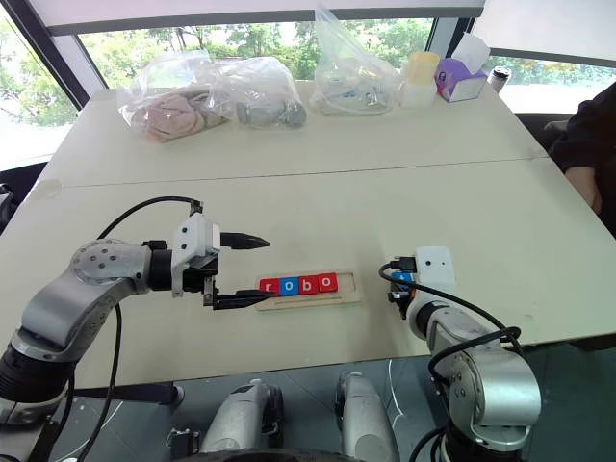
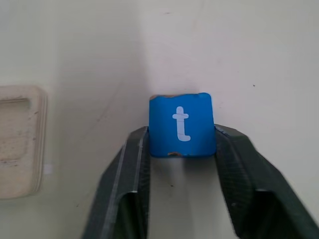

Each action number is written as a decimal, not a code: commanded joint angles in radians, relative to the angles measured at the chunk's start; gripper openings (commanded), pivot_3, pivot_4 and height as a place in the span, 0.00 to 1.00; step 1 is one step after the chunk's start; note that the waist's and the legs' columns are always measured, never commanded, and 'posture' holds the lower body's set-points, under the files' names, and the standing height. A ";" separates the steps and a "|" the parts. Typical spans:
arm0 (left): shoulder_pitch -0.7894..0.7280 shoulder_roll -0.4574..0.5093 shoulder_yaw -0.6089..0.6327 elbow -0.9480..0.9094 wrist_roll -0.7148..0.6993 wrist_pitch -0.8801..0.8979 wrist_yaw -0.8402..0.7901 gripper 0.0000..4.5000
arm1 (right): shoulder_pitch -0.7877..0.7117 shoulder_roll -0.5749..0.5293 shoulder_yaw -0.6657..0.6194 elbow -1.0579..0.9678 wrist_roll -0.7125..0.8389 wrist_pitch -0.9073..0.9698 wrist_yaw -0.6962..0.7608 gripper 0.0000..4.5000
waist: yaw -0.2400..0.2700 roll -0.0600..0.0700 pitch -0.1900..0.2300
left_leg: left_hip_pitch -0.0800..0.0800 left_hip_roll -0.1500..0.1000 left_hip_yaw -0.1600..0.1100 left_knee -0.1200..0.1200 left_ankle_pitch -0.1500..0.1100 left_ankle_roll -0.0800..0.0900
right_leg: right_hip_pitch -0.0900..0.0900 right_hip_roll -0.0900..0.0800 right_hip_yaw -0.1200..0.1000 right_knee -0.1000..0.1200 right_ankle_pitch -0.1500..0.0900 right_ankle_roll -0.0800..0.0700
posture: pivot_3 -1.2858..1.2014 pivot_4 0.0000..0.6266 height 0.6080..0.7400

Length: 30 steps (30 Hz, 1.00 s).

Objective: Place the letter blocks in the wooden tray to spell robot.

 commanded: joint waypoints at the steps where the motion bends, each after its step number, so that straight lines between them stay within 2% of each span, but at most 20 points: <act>1: -0.004 0.001 0.001 -0.021 -0.003 -0.010 0.001 1.00 | -0.011 -0.058 0.004 -0.035 0.043 0.005 0.063 0.80 | 0.000 0.000 0.000 | 0.000 0.000 0.000 0.000 0.000 0.000 | 0.000 0.000 0.000 0.000 0.000 0.000 | 0.52 0.24 1.00; 3: -0.003 0.001 0.002 -0.021 -0.002 -0.011 0.002 1.00 | -0.016 -0.160 0.017 -0.041 0.097 -0.024 0.156 0.99 | 0.001 0.000 0.000 | 0.000 0.000 0.000 0.000 0.000 0.000 | 0.000 0.000 0.000 0.000 0.000 0.000 | 0.52 0.24 1.00; 7: -0.008 -0.002 -0.001 -0.014 0.002 -0.016 0.001 1.00 | -0.008 -0.374 -0.004 -0.002 0.215 -0.120 0.375 0.99 | 0.002 0.000 0.000 | -0.001 -0.001 0.000 0.000 0.000 0.000 | 0.000 -0.002 0.000 -0.001 0.000 0.000 | 0.52 0.24 1.00; 11: -0.026 -0.015 -0.011 0.001 0.010 -0.024 0.002 1.00 | 0.048 -0.637 0.026 0.160 0.212 -0.496 0.648 0.99 | 0.004 -0.001 0.001 | -0.001 -0.004 -0.001 0.000 0.000 0.000 | 0.001 -0.001 0.000 -0.002 -0.001 0.001 | 0.52 0.24 1.00; 13: -0.034 -0.019 -0.014 0.007 0.012 -0.027 0.001 1.00 | 0.058 -0.712 0.049 0.273 0.183 -0.674 0.743 0.99 | 0.003 -0.002 0.002 | 0.000 -0.004 -0.001 0.000 0.000 0.000 | 0.002 -0.001 -0.001 -0.003 -0.001 0.001 | 0.52 0.24 1.00; 21: -0.047 -0.024 -0.018 0.014 0.019 -0.034 -0.001 1.00 | -0.010 -0.806 0.171 0.650 0.083 -1.088 0.944 0.99 | 0.004 -0.002 0.002 | 0.000 -0.005 -0.001 0.000 0.000 0.000 | 0.002 0.000 -0.001 -0.002 0.000 0.001 | 0.52 0.24 1.00; 25: -0.039 -0.026 -0.019 0.011 0.024 -0.036 0.006 1.00 | -0.114 -0.763 0.212 0.828 0.071 -1.145 0.973 0.99 | 0.004 -0.003 0.002 | 0.000 -0.005 -0.001 0.001 0.000 0.001 | 0.002 0.000 -0.001 -0.002 0.000 0.001 | 0.52 0.24 1.00; 30: -0.033 -0.023 -0.014 0.005 0.024 -0.033 0.011 1.00 | -0.153 -0.765 0.254 0.907 0.051 -1.206 1.035 0.99 | 0.007 -0.003 0.002 | 0.001 -0.005 -0.001 0.001 0.000 0.001 | 0.003 0.000 -0.001 0.000 0.000 0.001 | 0.52 0.24 1.00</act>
